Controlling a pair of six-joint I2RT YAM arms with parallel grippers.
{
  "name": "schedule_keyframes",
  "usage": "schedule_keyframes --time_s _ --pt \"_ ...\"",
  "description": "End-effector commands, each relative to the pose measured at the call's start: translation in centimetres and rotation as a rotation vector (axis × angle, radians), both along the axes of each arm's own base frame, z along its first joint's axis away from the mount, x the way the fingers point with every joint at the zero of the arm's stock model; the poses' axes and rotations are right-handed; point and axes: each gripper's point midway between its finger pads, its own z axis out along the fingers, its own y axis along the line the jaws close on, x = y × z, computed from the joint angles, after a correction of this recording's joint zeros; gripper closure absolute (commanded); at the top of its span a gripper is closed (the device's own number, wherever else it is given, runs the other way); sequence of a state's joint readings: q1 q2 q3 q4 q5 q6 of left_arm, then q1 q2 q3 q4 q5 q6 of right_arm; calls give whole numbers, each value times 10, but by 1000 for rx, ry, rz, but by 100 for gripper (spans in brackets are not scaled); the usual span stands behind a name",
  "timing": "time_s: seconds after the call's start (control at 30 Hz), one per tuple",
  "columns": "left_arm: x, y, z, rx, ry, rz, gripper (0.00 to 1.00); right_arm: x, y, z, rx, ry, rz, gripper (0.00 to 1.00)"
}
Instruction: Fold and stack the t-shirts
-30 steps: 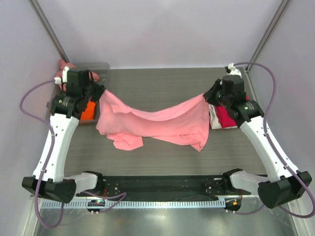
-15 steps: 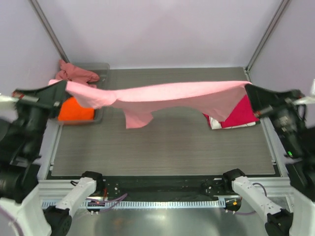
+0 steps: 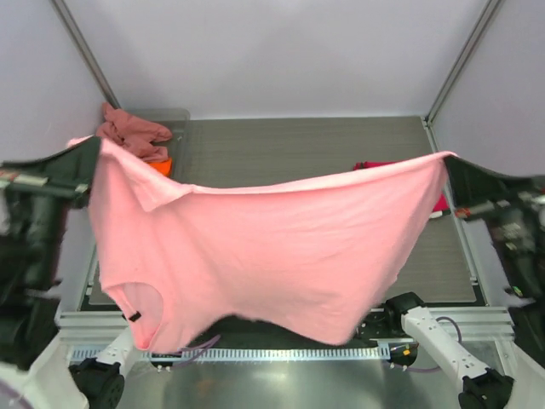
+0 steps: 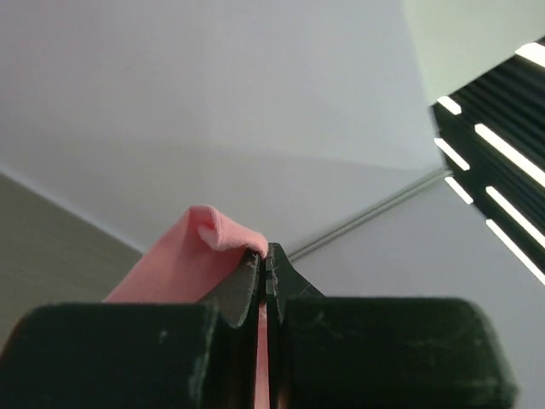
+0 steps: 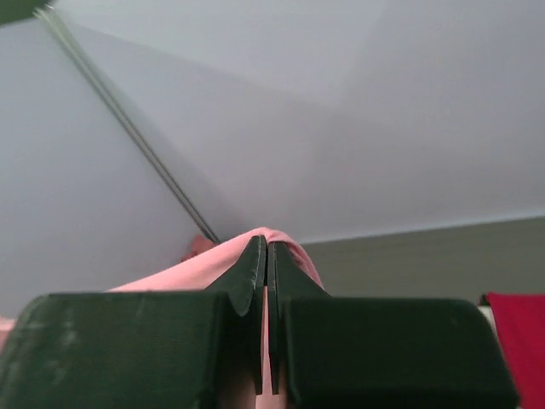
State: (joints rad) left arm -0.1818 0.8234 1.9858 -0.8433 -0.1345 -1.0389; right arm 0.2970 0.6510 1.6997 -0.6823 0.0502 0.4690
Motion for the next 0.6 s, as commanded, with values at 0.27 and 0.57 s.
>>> schedule_keyframes --time_s 0.27,0.57 --pt "249 -42 -110 69 354 14 100 224 48 -126 -120 419 -102 99" --pt "269 -41 6 114 102 39 100 284 52 -50 -48 336 -54 99"
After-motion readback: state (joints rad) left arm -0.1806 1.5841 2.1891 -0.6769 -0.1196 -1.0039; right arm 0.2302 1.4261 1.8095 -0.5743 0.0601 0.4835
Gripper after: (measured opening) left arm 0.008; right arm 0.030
